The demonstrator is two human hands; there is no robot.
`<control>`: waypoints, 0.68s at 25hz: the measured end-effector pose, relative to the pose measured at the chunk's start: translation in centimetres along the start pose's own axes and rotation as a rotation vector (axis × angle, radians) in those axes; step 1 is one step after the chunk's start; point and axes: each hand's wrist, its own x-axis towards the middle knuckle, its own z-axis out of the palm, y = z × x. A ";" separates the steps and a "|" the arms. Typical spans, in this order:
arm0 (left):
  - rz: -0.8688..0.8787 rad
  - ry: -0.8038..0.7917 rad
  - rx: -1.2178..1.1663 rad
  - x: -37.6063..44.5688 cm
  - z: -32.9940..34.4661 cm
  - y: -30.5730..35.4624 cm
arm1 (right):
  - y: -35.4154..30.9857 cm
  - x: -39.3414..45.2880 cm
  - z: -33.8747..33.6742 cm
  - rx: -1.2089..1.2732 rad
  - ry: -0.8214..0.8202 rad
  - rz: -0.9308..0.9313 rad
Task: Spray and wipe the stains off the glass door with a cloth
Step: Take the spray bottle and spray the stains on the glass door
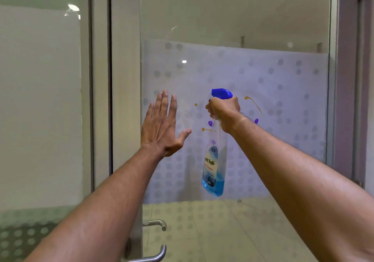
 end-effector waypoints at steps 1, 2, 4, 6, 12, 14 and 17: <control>0.002 0.003 -0.003 0.2 0.1 -0.1 | -0.3 0.0 0.2 -0.014 0.013 -0.004; 0.004 0.003 -0.009 0.3 0.2 -0.2 | -0.5 0.1 0.3 -0.030 0.031 -0.003; 0.006 0.009 -0.021 0.5 0.5 -0.4 | -1.1 0.3 0.4 -0.052 0.083 0.002; 0.005 0.015 -0.025 0.6 0.8 -0.6 | -1.5 0.4 0.3 -0.066 0.111 -0.010; 0.024 0.018 -0.035 0.6 1.3 -0.5 | -2.1 1.8 -2.7 -0.011 0.191 -0.009; 0.030 0.016 -0.042 0.6 1.4 -0.2 | -2.8 2.4 -5.0 -0.009 0.288 -0.006; 0.038 0.013 -0.042 0.7 1.3 0.5 | -3.1 3.3 -8.6 -0.067 0.380 -0.023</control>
